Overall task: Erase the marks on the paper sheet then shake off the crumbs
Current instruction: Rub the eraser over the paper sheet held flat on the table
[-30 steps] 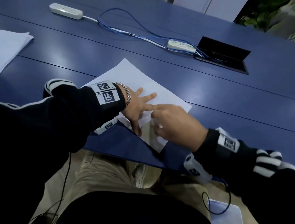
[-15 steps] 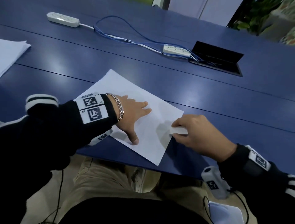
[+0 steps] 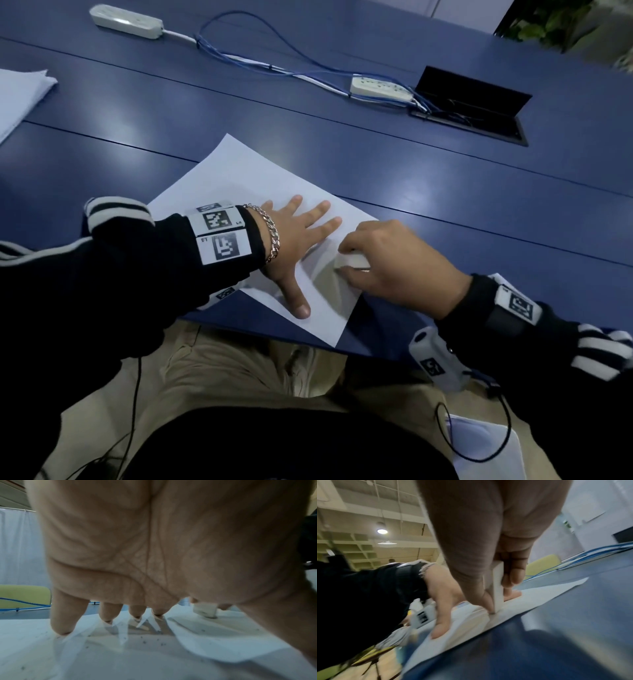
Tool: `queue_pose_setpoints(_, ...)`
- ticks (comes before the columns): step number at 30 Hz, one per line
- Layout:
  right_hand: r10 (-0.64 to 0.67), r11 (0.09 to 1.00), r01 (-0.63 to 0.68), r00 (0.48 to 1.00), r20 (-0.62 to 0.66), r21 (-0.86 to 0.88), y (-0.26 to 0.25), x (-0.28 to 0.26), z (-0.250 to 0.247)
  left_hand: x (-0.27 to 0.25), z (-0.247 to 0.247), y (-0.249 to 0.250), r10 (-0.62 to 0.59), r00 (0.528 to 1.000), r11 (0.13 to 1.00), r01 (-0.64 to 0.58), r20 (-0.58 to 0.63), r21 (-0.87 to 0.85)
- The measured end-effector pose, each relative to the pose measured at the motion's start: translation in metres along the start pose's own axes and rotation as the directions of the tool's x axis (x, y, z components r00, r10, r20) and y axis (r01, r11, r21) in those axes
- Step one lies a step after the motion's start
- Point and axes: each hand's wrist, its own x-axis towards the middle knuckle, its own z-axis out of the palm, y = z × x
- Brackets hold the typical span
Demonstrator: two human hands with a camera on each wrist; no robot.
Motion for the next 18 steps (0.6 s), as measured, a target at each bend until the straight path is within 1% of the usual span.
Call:
queue_pose_setpoints(2,-0.085,0.996,0.086,0.995,0.043,-0.012,-0.014,-0.009,0.005,0.001,0.001,0.001,-0.007,1.000,1.000,0.007,0.002,0.007)
queue_pose_setpoints(4,-0.194,0.980,0.197,0.972,0.135,-0.005,-0.029,-0.018,0.010,0.002,0.001,0.002,-0.015,1.000,0.999,0.015,-0.001,0.035)
queue_pose_setpoints(5,-0.217,0.975,0.220,0.961,0.172,0.004,-0.029,-0.017,0.010,0.002,0.001,0.002,-0.015,1.000,0.999,0.015,-0.001,0.042)
queue_pose_setpoints(6,-0.214,0.977,0.214,0.959,0.184,0.020,-0.024,-0.012,0.007,0.002,0.001,0.003,-0.014,1.000,0.999,0.014,0.000,0.040)
queue_pose_setpoints(7,-0.187,0.982,0.185,0.968,0.168,0.025,-0.015,-0.005,0.004,0.001,0.001,0.002,-0.010,1.000,1.000,0.009,0.004,0.030)
queue_pose_setpoints(10,-0.079,0.996,0.080,0.997,0.026,-0.047,0.007,0.016,-0.007,0.001,0.001,-0.002,0.000,1.000,1.000,0.000,0.022,-0.006)
queue_pose_setpoints(11,-0.070,0.995,0.070,0.998,-0.005,-0.064,0.006,0.018,-0.007,0.002,0.001,-0.002,0.001,1.000,1.000,-0.001,0.024,-0.011)
queue_pose_setpoints(12,-0.096,0.993,0.095,0.995,-0.017,-0.071,0.000,0.017,-0.005,0.002,0.000,-0.002,0.001,1.000,1.000,0.000,0.021,-0.011)
queue_pose_setpoints(14,-0.204,0.976,0.206,0.978,0.042,-0.063,-0.019,0.005,0.004,0.002,0.001,0.000,-0.010,1.000,1.000,0.010,0.011,0.013)
queue_pose_setpoints(16,-0.290,0.954,0.299,0.942,0.166,-0.033,-0.030,-0.010,0.010,0.002,0.001,0.003,-0.022,1.000,0.999,0.022,0.000,0.049)
queue_pose_setpoints(17,-0.307,0.949,0.314,0.929,0.208,-0.004,-0.028,-0.012,0.009,0.002,0.001,0.004,-0.021,1.000,0.998,0.021,-0.003,0.053)
queue_pose_setpoints(18,-0.299,0.953,0.302,0.930,0.215,0.019,-0.022,-0.009,0.007,0.003,0.001,0.003,-0.016,1.000,0.999,0.016,-0.002,0.045)
